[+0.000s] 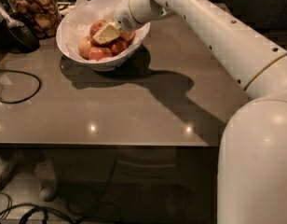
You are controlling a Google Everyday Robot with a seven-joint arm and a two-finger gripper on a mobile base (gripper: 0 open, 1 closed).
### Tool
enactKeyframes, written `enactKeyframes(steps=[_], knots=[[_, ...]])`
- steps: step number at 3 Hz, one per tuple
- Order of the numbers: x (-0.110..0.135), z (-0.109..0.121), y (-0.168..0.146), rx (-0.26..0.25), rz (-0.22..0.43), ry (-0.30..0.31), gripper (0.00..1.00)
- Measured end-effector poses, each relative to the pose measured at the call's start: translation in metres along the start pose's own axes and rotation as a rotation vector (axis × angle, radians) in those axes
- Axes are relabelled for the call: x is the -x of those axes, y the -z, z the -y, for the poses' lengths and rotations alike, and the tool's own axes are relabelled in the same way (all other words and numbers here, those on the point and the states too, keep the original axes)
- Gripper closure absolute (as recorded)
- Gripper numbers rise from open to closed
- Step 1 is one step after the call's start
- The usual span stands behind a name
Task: Pick apple from white bowl
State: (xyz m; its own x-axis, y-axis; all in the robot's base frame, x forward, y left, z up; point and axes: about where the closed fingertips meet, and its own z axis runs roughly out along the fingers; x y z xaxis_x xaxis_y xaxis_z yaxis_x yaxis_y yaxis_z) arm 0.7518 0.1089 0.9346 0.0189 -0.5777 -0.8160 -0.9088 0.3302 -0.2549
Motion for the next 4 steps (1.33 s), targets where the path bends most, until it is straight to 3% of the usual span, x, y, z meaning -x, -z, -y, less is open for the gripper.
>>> enactKeyframes(steps=[2, 4], knots=[[0.001, -0.001, 0.003, -0.003, -0.007, 0.004, 1.0], [0.027, 0.01, 0.032, -0.071, -0.012, 0.027, 1.0]])
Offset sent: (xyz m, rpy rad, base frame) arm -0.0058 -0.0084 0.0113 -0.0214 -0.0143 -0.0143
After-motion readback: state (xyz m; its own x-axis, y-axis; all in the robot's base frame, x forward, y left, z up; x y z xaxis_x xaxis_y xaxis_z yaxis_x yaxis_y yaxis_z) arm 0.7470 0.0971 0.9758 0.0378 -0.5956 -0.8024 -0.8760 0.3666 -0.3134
